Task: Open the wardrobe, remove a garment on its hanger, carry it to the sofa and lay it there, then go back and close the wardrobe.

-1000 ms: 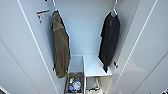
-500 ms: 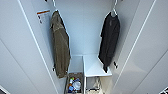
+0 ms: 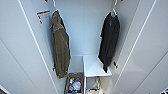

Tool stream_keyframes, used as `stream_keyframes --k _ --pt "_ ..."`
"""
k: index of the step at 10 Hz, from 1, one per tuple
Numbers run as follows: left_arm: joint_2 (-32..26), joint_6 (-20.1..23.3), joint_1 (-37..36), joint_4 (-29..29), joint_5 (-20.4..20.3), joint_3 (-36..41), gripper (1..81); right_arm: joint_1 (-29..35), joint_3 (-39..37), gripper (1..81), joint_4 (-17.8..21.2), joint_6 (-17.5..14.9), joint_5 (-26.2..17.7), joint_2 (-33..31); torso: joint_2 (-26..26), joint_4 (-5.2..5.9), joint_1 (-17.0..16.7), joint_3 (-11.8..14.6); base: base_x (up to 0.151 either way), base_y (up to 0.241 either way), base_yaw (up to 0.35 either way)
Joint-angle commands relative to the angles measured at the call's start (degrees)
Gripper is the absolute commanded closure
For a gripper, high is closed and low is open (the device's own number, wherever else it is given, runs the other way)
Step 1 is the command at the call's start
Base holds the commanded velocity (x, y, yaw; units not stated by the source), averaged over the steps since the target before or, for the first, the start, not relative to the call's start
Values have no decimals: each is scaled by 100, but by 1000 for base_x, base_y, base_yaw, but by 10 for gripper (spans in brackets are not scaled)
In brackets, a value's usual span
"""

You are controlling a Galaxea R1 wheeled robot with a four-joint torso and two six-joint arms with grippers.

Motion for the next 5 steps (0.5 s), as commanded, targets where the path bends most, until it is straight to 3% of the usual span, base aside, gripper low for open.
stream_keyframes --k 1,2,4,5 --pt "3 17 -49 -15 326 -5 10 60 82 10 -76 -30 -378 -2 0 0 0 0 0 0 0" --pt "21 17 -49 -7 326 -5 10 60 117 10 -94 -31 -378 -2 0 0 0 550 0 0 0" --pt "47 17 -49 -7 326 -5 10 68 135 10 -103 -40 -378 -2 0 0 2 741 0 0 0" --pt "47 17 -49 -15 326 -5 10 85 126 10 -103 -40 -378 -2 0 0 2 365 0 0 0"
